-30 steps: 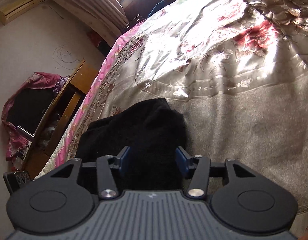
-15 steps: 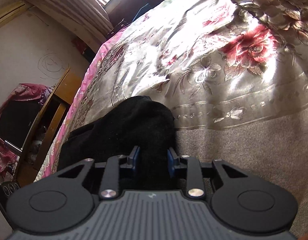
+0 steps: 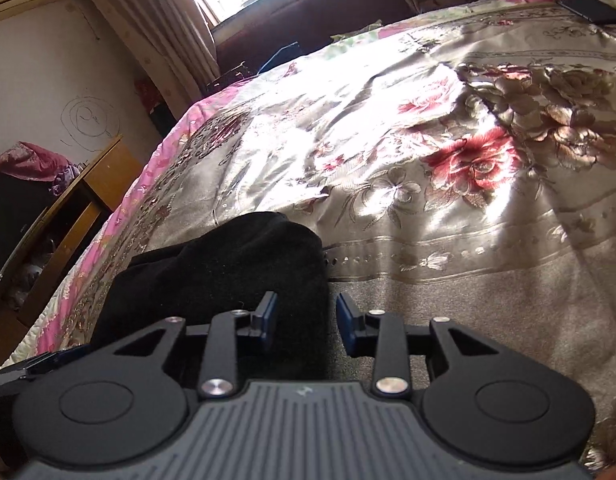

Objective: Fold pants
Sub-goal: 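Open the left tool and pull it back from the folded pants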

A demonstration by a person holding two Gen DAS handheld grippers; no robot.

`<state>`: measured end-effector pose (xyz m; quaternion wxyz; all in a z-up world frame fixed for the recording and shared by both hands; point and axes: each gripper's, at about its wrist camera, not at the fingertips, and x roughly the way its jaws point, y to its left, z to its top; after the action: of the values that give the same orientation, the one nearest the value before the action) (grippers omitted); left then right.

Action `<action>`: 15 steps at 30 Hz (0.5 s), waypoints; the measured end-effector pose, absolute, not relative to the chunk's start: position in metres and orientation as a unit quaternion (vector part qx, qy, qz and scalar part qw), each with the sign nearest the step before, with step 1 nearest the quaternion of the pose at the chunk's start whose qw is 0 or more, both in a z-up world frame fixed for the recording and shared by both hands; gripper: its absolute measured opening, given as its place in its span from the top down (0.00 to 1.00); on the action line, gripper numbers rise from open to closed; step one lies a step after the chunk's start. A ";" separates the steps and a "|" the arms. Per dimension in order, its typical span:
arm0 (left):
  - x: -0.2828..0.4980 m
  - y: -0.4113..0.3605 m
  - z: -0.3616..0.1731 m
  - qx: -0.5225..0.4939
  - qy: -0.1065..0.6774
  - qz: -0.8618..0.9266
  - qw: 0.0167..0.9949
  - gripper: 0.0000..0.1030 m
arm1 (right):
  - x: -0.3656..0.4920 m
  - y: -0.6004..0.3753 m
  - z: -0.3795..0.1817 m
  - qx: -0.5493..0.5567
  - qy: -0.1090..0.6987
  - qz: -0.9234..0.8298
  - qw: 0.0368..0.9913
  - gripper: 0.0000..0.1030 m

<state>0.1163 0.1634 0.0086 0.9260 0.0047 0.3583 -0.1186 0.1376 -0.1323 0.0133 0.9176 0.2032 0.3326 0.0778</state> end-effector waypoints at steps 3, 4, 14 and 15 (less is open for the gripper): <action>0.091 0.151 0.018 0.017 0.343 -0.110 0.933 0.07 | 0.097 -0.118 0.023 0.163 0.309 0.107 0.931 0.67; 0.082 0.146 0.018 0.026 0.341 -0.117 0.932 0.07 | 0.084 -0.110 0.023 0.151 0.307 0.123 0.932 0.67; 0.066 0.155 0.017 0.056 0.383 -0.076 0.919 0.00 | 0.044 -0.094 0.015 0.111 0.331 0.141 0.927 0.56; 0.062 0.157 0.018 0.062 0.383 -0.075 0.919 0.00 | 0.042 -0.093 0.016 0.108 0.324 0.140 0.929 0.56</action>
<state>0.0624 0.1566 0.0178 0.9185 0.0622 0.3830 -0.0755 0.0415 -0.0929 0.0164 0.9294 0.1085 0.3240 0.1396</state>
